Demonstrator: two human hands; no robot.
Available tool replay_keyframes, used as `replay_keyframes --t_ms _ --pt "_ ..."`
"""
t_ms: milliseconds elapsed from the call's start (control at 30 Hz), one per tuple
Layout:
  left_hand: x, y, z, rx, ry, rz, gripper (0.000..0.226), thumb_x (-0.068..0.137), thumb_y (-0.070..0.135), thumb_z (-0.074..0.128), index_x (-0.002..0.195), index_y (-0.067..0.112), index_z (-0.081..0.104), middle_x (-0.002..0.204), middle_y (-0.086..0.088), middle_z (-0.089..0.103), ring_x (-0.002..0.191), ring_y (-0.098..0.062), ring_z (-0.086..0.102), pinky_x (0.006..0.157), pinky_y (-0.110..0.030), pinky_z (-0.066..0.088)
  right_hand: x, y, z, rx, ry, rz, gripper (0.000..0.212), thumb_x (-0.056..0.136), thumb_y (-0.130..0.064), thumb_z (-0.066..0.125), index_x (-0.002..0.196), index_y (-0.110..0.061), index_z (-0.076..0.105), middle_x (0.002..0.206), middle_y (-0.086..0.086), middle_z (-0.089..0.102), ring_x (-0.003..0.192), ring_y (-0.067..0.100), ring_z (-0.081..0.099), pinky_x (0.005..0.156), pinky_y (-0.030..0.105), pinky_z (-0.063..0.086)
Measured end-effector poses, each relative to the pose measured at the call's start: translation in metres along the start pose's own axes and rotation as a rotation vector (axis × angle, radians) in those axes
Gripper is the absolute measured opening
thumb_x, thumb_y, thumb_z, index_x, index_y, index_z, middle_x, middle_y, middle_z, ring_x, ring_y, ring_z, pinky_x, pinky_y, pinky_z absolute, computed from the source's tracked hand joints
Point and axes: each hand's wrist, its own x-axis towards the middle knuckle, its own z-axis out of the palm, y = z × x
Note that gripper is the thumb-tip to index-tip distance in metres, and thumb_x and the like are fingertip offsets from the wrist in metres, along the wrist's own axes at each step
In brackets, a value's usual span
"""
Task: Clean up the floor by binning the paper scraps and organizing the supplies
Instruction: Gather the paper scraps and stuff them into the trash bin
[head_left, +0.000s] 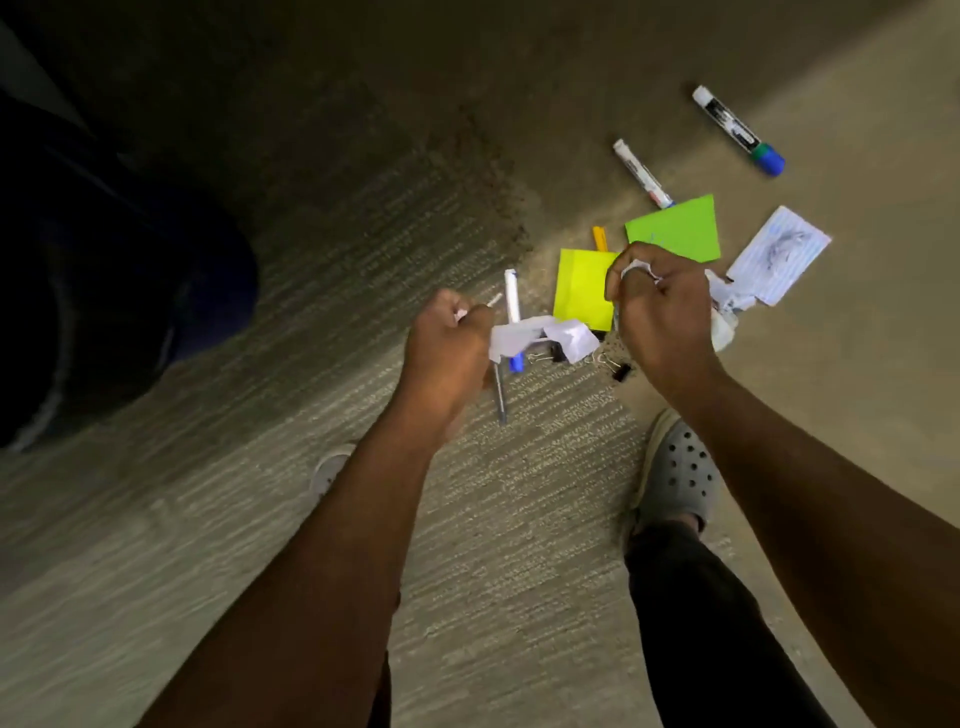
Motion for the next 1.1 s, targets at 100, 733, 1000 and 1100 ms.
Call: replay_keyframes --t_ms 100,733,1000,1100 --pt "-0.024 0.024 -0.053 -0.119 -0.022 0.041 0.027 0.094 0.005 0.039 0.079 0.026 0.048 0.052 0.009 0.052 0.042 -0.007 0.039 0.039 -0.018 0.029 -0.019 -0.051 0.041 0.016 -0.003 -0.042 0.028 0.077 -0.019 0.038 0.052 -0.008 0.046 0.046 -0.005 0.042 0.05 0.012 0.04 0.053 0.033 0.035" --pt "-0.047 0.071 -0.372 0.078 0.781 0.8 0.04 0.084 0.017 0.048 0.048 0.019 0.029 0.037 0.018 0.031 0.041 0.002 0.029 0.048 -0.019 0.02 -0.126 -0.3 0.301 0.21 -0.33 -0.582 0.051 0.093 -0.022 0.057 0.047 -0.03 0.037 0.039 -0.014 0.03 0.035 0.005 0.03 0.041 0.016 0.021" --pt "-0.016 0.047 -0.398 0.32 0.703 0.677 0.026 0.096 0.021 0.052 0.07 0.021 0.047 0.065 0.007 0.052 0.059 0.005 0.052 0.056 -0.014 0.038 -0.113 -0.289 0.336 -0.011 -0.348 -0.566 0.044 0.08 -0.026 0.07 0.059 -0.028 0.032 0.056 -0.014 0.039 0.05 -0.002 0.041 0.052 0.017 0.033" --pt "-0.008 0.042 -0.396 0.331 0.761 0.641 0.02 0.098 0.025 0.047 0.079 0.02 0.046 0.066 0.013 0.041 0.055 0.011 0.044 0.058 -0.005 0.03 -0.105 -0.284 0.339 -0.189 -0.374 -0.531 0.036 0.085 -0.036 0.066 0.068 -0.026 0.036 0.069 -0.011 0.042 0.061 -0.005 0.042 0.061 0.009 0.035"
